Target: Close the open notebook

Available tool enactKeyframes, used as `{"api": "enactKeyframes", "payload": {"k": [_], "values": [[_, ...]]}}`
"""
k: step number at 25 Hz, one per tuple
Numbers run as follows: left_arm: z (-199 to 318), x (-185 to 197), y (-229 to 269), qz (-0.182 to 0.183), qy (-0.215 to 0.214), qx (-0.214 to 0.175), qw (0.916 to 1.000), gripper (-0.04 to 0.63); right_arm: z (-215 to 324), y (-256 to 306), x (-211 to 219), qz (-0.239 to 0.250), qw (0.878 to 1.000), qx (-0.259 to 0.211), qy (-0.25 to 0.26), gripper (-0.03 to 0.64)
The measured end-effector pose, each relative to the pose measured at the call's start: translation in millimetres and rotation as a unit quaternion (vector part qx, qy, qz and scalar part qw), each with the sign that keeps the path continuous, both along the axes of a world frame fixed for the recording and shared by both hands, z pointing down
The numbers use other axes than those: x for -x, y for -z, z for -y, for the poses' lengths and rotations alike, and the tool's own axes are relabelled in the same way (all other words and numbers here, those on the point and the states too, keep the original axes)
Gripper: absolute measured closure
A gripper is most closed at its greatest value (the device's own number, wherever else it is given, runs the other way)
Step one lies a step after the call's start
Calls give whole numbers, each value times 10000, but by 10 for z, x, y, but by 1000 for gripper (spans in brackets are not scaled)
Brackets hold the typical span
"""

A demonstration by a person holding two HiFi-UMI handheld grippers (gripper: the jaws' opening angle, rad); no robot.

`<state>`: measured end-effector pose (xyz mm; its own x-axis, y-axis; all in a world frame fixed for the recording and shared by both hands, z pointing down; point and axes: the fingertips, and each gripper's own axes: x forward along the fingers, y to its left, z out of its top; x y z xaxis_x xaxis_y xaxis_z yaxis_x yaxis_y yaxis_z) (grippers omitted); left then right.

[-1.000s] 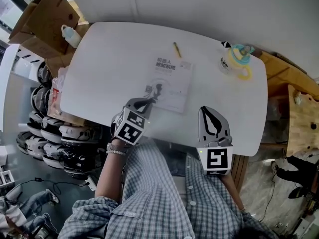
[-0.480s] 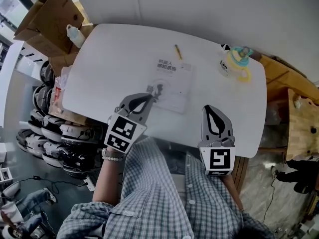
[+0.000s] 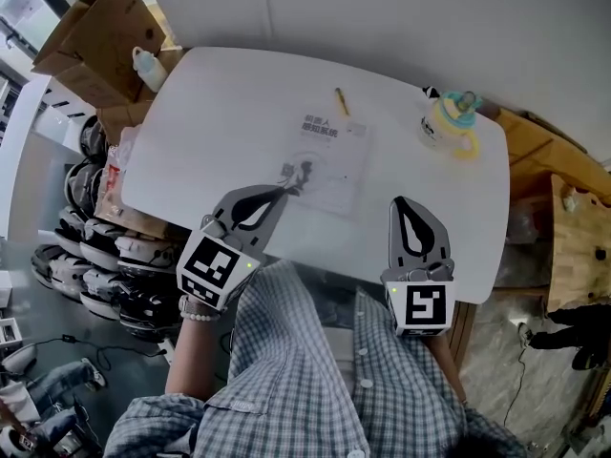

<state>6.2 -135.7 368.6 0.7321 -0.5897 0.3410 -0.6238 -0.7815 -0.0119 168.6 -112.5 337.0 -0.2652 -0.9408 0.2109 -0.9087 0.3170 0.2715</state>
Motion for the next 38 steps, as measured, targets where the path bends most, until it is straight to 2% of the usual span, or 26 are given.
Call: {"api": "enactKeyframes", "payload": {"k": [3,13,19,38], "values": [[-41,32,-2,-147,43,53,9999,588,-12,3,4,-32,10000,-16,18,595],[-46,68,32,-186,155,-14,9997,588,-39,-2,40,15,10000,41,21,595],[-38,99,76,-431,233,34,9988,588,-57,-1,53,-16,10000,-5,52,595],[-64,96,43,-372,199,49,9991,588,-83,-44,121,-118,9998,93,108,595]]}}
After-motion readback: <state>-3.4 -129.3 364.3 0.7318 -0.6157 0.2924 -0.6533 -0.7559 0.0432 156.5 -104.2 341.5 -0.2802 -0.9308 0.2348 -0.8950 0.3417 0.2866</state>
